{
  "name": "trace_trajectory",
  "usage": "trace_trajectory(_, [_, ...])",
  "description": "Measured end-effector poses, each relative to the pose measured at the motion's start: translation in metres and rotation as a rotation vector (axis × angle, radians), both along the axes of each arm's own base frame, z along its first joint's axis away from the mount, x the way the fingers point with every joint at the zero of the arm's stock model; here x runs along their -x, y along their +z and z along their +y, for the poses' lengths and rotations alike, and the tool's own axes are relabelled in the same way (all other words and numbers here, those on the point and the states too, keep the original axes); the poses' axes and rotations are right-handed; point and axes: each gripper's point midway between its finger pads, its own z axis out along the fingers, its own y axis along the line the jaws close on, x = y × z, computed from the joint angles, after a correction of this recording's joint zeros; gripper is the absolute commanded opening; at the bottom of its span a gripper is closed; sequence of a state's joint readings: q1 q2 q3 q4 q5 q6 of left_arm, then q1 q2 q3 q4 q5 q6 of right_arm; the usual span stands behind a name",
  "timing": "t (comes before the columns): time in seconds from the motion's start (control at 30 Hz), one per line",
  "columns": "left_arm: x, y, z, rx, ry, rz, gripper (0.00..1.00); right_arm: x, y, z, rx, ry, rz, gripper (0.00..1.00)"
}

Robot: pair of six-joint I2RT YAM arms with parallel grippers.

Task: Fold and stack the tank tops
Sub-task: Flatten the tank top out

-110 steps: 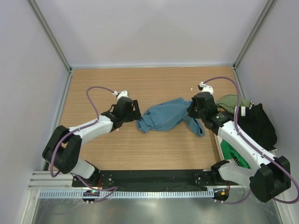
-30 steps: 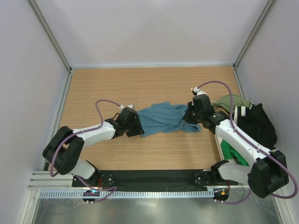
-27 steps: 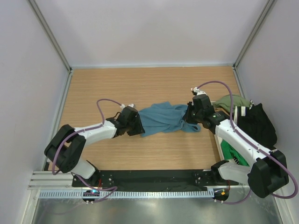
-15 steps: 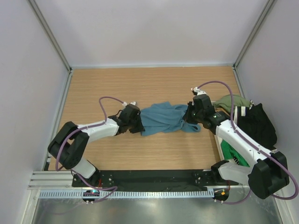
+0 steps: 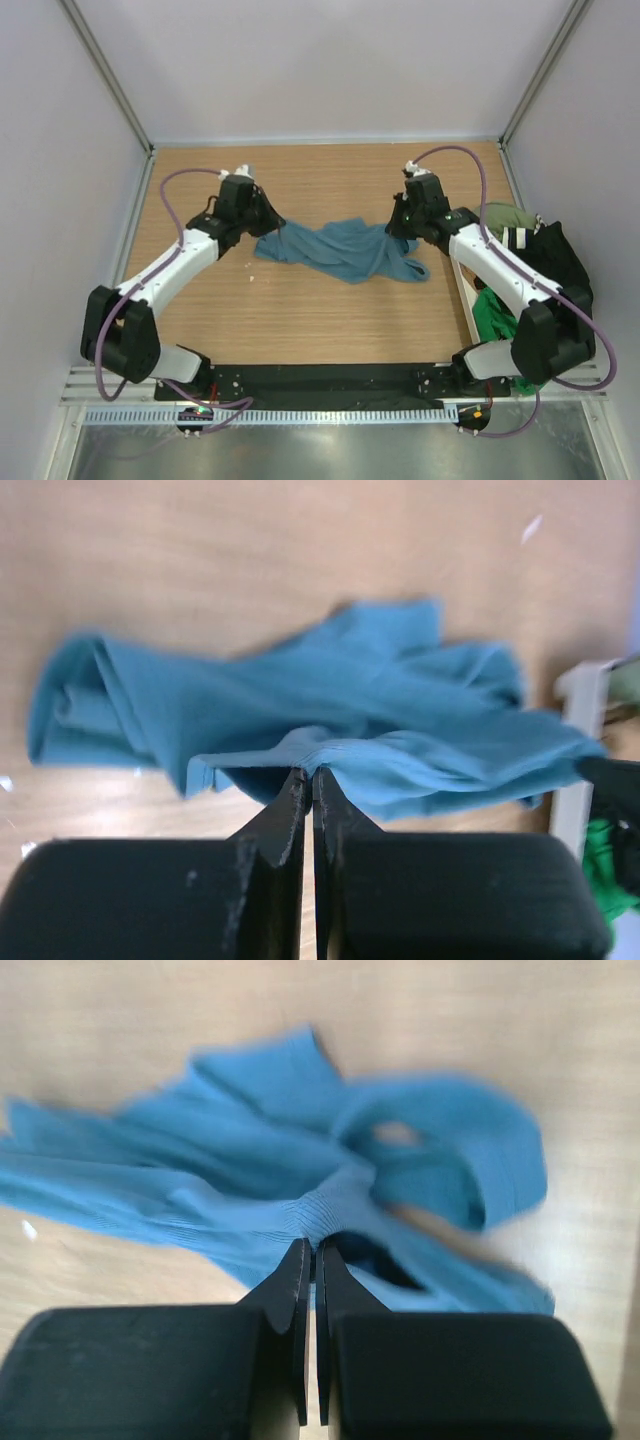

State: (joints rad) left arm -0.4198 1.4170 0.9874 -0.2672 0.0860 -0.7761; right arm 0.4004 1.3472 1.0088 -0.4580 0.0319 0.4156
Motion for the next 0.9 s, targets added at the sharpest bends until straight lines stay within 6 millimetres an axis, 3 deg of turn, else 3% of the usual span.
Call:
trace_trajectory(0.13, [-0.027, 0.086, 0.020, 0.043, 0.060, -0.169, 0.00, -0.051, 0.041, 0.000, -0.087, -0.023, -0.068, 0.01])
trace_trajectory(0.23, [-0.036, 0.147, 0.051, 0.093, 0.131, -0.291, 0.00, -0.080, 0.073, -0.001, -0.154, -0.021, -0.125, 0.01])
trace_trajectory(0.33, [-0.037, 0.194, 0.077, 0.113, 0.179, -0.378, 0.00, -0.090, 0.110, 0.011, -0.223, 0.035, -0.186, 0.01])
trace_trajectory(0.4, [-0.030, 0.216, 0.080, 0.117, 0.178, -0.419, 0.00, -0.087, 0.135, 0.022, -0.269, 0.091, -0.231, 0.01])
trace_trajectory(0.47, [-0.016, 0.235, 0.083, 0.115, 0.164, -0.467, 0.00, -0.073, 0.155, 0.030, -0.307, 0.148, -0.262, 0.01])
trace_trajectory(0.57, [0.021, 0.265, 0.088, 0.115, 0.138, -0.556, 0.00, -0.042, 0.185, 0.033, -0.353, 0.217, -0.322, 0.01])
trace_trajectory(0.67, [0.073, 0.299, 0.096, 0.132, 0.110, -0.696, 0.00, 0.004, 0.220, 0.033, -0.405, 0.297, -0.411, 0.01])
trace_trajectory(0.77, [0.125, 0.321, 0.106, 0.148, 0.100, -0.825, 0.00, 0.060, 0.259, 0.030, -0.458, 0.391, -0.526, 0.01])
trace_trajectory(0.83, [0.172, 0.343, 0.113, 0.177, 0.093, -0.947, 0.00, 0.091, 0.280, 0.028, -0.480, 0.439, -0.597, 0.01])
trace_trajectory(0.9, [0.195, 0.354, 0.116, 0.195, 0.086, -1.009, 0.00, 0.115, 0.295, 0.025, -0.496, 0.475, -0.650, 0.01])
